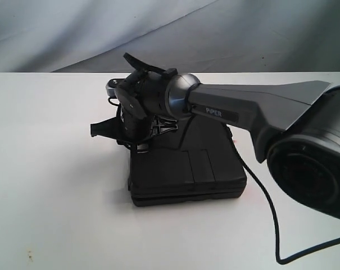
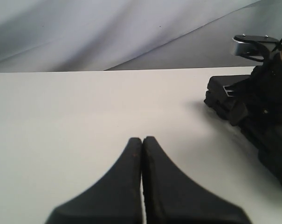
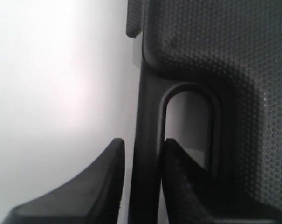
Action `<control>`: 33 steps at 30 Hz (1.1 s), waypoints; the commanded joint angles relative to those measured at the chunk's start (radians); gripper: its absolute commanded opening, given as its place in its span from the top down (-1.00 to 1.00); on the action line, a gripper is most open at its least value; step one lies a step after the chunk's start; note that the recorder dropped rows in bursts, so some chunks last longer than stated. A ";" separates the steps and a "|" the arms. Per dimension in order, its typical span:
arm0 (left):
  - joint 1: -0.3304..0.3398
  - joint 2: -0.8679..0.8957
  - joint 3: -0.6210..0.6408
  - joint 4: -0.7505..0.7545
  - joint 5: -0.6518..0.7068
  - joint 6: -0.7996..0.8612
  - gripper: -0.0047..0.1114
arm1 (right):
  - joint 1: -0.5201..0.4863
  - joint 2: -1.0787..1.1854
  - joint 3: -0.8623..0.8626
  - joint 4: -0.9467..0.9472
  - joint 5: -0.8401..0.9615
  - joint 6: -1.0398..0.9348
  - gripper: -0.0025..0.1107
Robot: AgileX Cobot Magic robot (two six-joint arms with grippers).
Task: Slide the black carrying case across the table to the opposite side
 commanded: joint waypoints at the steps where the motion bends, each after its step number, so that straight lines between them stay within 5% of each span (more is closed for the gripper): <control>1: 0.001 -0.002 0.004 -0.008 -0.002 -0.001 0.92 | 0.005 -0.029 -0.019 -0.020 -0.010 -0.003 0.49; 12: 0.001 -0.002 0.004 -0.008 -0.002 -0.001 0.92 | 0.017 -0.027 -0.019 -0.014 0.020 -0.007 0.48; 19: 0.001 -0.002 0.004 -0.008 -0.002 -0.001 0.92 | 0.017 -0.027 -0.019 0.002 0.052 -0.032 0.23; 28: 0.001 -0.002 0.004 -0.008 -0.002 -0.001 0.92 | 0.017 -0.061 -0.019 -0.037 0.063 -0.032 0.23; 33: 0.001 -0.002 0.004 -0.008 -0.002 -0.001 0.92 | 0.041 -0.130 -0.018 -0.228 0.105 -0.040 0.38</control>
